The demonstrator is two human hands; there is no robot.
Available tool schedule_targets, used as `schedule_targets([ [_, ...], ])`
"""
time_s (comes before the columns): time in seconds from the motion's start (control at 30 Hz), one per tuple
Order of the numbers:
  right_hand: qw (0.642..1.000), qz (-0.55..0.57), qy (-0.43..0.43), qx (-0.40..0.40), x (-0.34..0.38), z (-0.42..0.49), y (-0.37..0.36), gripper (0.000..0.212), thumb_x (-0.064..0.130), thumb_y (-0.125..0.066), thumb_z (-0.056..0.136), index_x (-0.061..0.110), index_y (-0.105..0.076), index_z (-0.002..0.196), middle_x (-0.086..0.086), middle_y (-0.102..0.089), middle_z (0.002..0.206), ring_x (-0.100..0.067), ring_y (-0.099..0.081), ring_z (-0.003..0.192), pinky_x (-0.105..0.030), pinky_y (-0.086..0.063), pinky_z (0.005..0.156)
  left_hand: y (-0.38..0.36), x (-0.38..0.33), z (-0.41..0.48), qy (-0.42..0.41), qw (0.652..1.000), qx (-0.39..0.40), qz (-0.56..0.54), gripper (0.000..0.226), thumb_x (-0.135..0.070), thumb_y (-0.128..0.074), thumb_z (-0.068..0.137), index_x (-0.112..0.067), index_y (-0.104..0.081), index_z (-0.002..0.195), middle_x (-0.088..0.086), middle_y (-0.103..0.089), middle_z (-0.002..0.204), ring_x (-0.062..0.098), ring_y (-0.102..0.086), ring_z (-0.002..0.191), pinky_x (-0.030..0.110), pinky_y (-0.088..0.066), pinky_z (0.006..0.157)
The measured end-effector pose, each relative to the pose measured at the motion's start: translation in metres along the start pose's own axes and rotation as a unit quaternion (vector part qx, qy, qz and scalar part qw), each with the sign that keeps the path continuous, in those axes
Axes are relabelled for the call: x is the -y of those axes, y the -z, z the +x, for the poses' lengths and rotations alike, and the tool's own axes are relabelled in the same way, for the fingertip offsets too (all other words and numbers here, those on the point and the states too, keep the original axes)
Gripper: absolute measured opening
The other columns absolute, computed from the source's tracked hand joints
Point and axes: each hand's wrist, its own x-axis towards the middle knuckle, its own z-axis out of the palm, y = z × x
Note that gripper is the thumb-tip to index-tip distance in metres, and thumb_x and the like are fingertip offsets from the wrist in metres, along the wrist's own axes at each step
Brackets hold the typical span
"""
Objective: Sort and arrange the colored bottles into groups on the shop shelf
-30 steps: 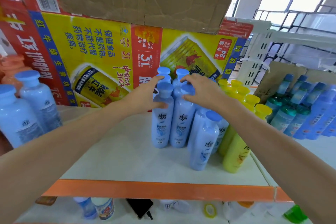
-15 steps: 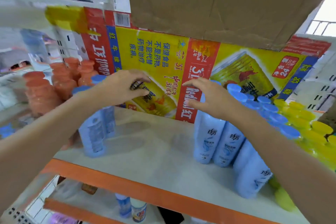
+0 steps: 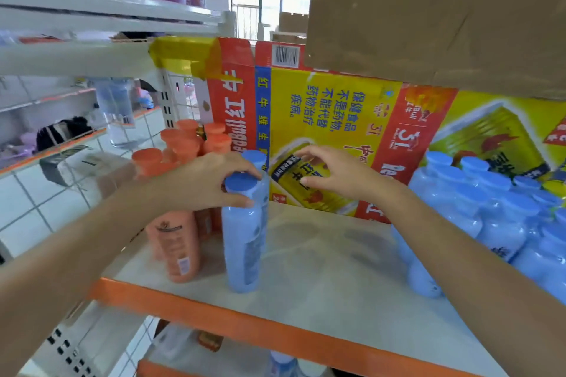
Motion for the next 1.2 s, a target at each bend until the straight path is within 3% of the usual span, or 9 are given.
schedule_targets([
  [0.13, 0.999, 0.045, -0.006, 0.008, 0.021, 0.025, -0.014, 0.055, 0.018, -0.061, 0.087, 0.025, -0.039, 0.138, 0.005, -0.053, 0.127, -0.008, -0.048, 0.114, -0.019, -0.036, 0.091, -0.003, 0.014, 0.002, -0.026, 1.000, -0.008, -0.006, 0.039, -0.029, -0.074, 0.074, -0.023, -0.062, 0.111, -0.024, -0.051, 0.097, -0.026, -0.043, 0.086, -0.001, -0.032, 0.075],
  [0.23, 0.998, 0.057, -0.004, 0.035, 0.036, 0.043, -0.022, 0.060, 0.012, -0.059, 0.088, 0.025, -0.035, 0.141, 0.001, -0.045, 0.140, -0.010, -0.042, 0.126, -0.018, -0.033, 0.097, -0.004, 0.017, 0.005, -0.033, 0.999, -0.009, -0.010, 0.039, -0.029, -0.073, 0.075, -0.023, -0.064, 0.112, -0.026, -0.051, 0.091, -0.009, -0.052, 0.077, 0.008, -0.038, 0.069],
  [0.37, 0.997, 0.030, 0.012, 0.075, 0.048, 0.063, -0.026, 0.060, 0.006, -0.060, 0.086, 0.016, -0.037, 0.141, -0.001, -0.039, 0.145, -0.013, -0.036, 0.131, -0.020, -0.032, 0.101, -0.005, 0.023, 0.005, -0.028, 0.999, -0.021, -0.024, 0.040, -0.030, -0.074, 0.073, -0.025, -0.064, 0.112, -0.002, -0.063, 0.102, 0.016, -0.057, 0.084, 0.025, -0.043, 0.073],
  [0.53, 0.998, 0.015, 0.016, 0.055, 0.050, 0.070, -0.026, 0.050, 0.008, -0.067, 0.079, 0.013, -0.053, 0.127, -0.001, -0.054, 0.126, -0.007, -0.047, 0.109, -0.022, -0.038, 0.089, -0.005, 0.027, 0.002, -0.034, 0.998, -0.021, -0.053, 0.041, -0.029, -0.075, 0.073, -0.027, -0.064, 0.113, -0.010, -0.059, 0.103, 0.009, -0.055, 0.091, 0.018, -0.043, 0.078],
  [0.67, 1.000, -0.006, 0.000, 0.024, 0.046, 0.065, -0.024, 0.045, 0.015, -0.073, 0.075, 0.014, -0.058, 0.117, 0.005, -0.055, 0.107, -0.004, -0.047, 0.092, -0.020, -0.035, 0.077, -0.007, 0.028, 0.002, -0.047, 0.998, -0.025, -0.032, 0.041, -0.029, -0.072, 0.076, -0.028, -0.061, 0.116, -0.017, -0.053, 0.102, -0.012, -0.047, 0.083, 0.008, -0.036, 0.072],
  [0.87, 0.999, -0.022, -0.026, -0.007, 0.035, 0.030, -0.011, 0.038, 0.011, -0.072, 0.069, 0.018, -0.064, 0.105, 0.001, -0.060, 0.104, -0.011, -0.052, 0.092, -0.029, -0.048, 0.079, -0.010, 0.025, 0.002, -0.080, 0.996, 0.008, 0.028, 0.039, -0.038, -0.054, 0.087, -0.026, -0.053, 0.124, -0.008, -0.054, 0.117, 0.010, -0.053, 0.104, 0.030, -0.044, 0.089],
  [0.93, 0.999, -0.043, -0.031, -0.005, 0.034, 0.016, -0.003, 0.037, 0.010, -0.071, 0.071, 0.019, -0.064, 0.107, 0.007, -0.053, 0.099, -0.010, -0.049, 0.088, -0.017, -0.041, 0.068, -0.012, 0.022, 0.006, -0.082, 0.996, 0.013, 0.045, 0.038, -0.034, -0.056, 0.089, -0.026, -0.052, 0.126, -0.011, -0.052, 0.119, 0.008, -0.051, 0.107, 0.026, -0.041, 0.091],
  [1.03, 0.996, -0.065, -0.055, 0.010, 0.026, -0.007, 0.011, 0.040, 0.013, -0.070, 0.072, 0.020, -0.063, 0.110, 0.007, -0.052, 0.098, -0.011, -0.050, 0.086, -0.018, -0.039, 0.065, -0.014, 0.012, 0.016, -0.097, 0.994, 0.013, 0.044, 0.036, -0.029, -0.060, 0.086, -0.027, -0.054, 0.122, -0.015, -0.050, 0.112, 0.005, -0.050, 0.106, 0.017, -0.039, 0.087],
  [1.2, 0.993, -0.067, -0.100, -0.018, 0.005, -0.057, 0.030, 0.038, 0.011, -0.071, 0.070, 0.019, -0.067, 0.107, 0.007, -0.057, 0.093, -0.002, -0.048, 0.077, -0.017, -0.041, 0.069, -0.022, -0.018, 0.037, -0.121, 0.991, 0.034, 0.044, 0.035, -0.027, -0.060, 0.086, -0.023, -0.055, 0.120, -0.008, -0.053, 0.121, 0.008, -0.049, 0.112, 0.024, -0.039, 0.095],
])
